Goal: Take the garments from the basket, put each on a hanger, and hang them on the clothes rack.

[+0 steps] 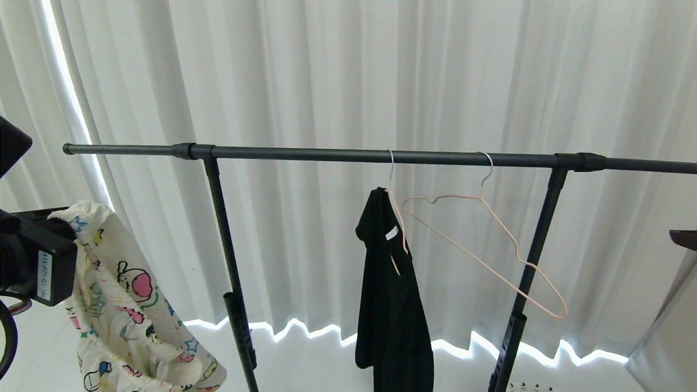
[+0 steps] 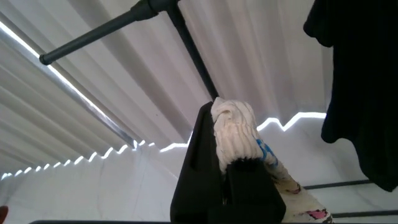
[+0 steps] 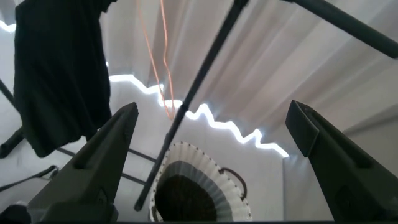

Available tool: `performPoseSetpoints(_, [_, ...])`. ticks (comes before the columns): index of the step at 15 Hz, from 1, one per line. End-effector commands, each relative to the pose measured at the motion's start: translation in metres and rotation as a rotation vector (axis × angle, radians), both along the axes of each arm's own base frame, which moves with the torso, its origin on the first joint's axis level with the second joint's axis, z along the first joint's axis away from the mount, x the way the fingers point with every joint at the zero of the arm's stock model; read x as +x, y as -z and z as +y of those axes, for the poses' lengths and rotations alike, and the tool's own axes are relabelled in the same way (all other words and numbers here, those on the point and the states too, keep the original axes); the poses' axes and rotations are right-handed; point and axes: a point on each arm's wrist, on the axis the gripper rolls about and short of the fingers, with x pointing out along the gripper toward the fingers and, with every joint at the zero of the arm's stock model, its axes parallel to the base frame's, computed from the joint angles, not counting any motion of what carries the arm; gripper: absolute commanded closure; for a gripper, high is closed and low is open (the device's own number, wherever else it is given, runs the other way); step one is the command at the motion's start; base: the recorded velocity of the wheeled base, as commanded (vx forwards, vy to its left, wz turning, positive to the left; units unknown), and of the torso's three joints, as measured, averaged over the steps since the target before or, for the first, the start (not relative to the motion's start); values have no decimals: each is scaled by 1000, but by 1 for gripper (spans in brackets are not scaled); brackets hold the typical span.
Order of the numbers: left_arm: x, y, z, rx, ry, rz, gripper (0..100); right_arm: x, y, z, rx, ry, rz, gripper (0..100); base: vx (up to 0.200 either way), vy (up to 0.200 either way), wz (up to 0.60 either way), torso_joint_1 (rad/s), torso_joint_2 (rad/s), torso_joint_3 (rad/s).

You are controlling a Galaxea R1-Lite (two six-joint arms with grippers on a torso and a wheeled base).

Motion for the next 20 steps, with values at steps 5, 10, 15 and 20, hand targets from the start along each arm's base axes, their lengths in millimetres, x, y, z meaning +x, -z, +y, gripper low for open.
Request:
performPoseSetpoints(5, [1, -1, -1, -9, 13, -1, 100, 29, 13, 14, 33, -117, 76, 0, 40, 0, 0, 1, 0, 1])
performPoseSetpoints(10, [10, -27, -5, -75, 47, -65, 100, 61, 48, 27, 46, -188, 169, 0, 0, 0, 0, 0, 0, 0])
performPoseSetpoints(15, [10, -26, -5, -72, 34, -63, 100, 102, 72, 37, 87, -244, 242, 0, 0, 0, 0, 0, 0, 0])
performPoseSetpoints(20, [8, -26, -2, -54, -42, -76, 100, 142, 104, 41, 78, -209, 339, 0, 0, 0, 0, 0, 0, 0])
